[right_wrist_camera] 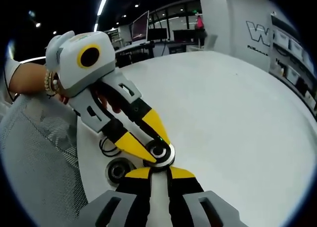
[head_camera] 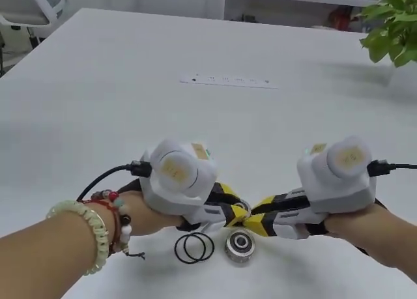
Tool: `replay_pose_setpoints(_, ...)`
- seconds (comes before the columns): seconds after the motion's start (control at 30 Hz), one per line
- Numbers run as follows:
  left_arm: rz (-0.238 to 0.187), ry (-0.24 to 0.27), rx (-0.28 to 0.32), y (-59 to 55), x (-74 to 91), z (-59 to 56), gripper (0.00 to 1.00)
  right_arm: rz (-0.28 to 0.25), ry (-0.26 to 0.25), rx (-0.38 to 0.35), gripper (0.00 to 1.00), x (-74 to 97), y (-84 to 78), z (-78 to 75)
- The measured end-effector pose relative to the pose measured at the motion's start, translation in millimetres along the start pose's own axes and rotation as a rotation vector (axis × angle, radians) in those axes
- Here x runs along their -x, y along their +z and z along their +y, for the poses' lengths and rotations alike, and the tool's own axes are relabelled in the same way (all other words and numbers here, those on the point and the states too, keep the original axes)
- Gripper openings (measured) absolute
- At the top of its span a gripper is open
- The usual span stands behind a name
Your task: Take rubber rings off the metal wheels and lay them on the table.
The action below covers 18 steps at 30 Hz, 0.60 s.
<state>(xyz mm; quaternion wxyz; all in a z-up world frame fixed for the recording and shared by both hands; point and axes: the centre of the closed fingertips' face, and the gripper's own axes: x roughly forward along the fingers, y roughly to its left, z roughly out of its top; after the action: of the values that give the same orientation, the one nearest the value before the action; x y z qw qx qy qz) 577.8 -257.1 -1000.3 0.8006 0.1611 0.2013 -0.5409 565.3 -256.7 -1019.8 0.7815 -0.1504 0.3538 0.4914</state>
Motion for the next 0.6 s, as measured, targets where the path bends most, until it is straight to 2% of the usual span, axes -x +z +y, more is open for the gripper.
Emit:
replay_pose_setpoints(0.03, 0.000, 0.000, 0.001, 0.1, 0.0, -0.2, 0.14, -0.002, 0.000, -0.014, 0.09, -0.2, 0.1, 0.0)
replay_pose_setpoints(0.17, 0.000, 0.001, 0.001, 0.5, 0.1, -0.8, 0.14, 0.010, -0.007, 0.012, 0.08, 0.3, 0.0, 0.2)
replay_pose_setpoints(0.3, 0.002, 0.002, 0.001, 0.3, 0.4, -0.6, 0.14, 0.018, -0.025, 0.036, 0.00, 2.4, -0.8, -3.3)
replay_pose_setpoints(0.43, 0.005, 0.000, -0.002, -0.3, 0.9, -0.8, 0.14, 0.026, -0.049, 0.057, 0.00, 2.3, -0.1, -5.9)
replay_pose_setpoints(0.53, 0.008, 0.001, -0.007, -0.8, 2.2, -0.1, 0.14, 0.017, -0.071, 0.013, 0.00, 3.6, 1.9, -11.4)
replay_pose_setpoints(0.6, 0.013, 0.002, -0.012, -1.6, 3.4, 0.9, 0.14, -0.029, -0.078, -0.047, 0.00, 6.5, 8.3, -15.6)
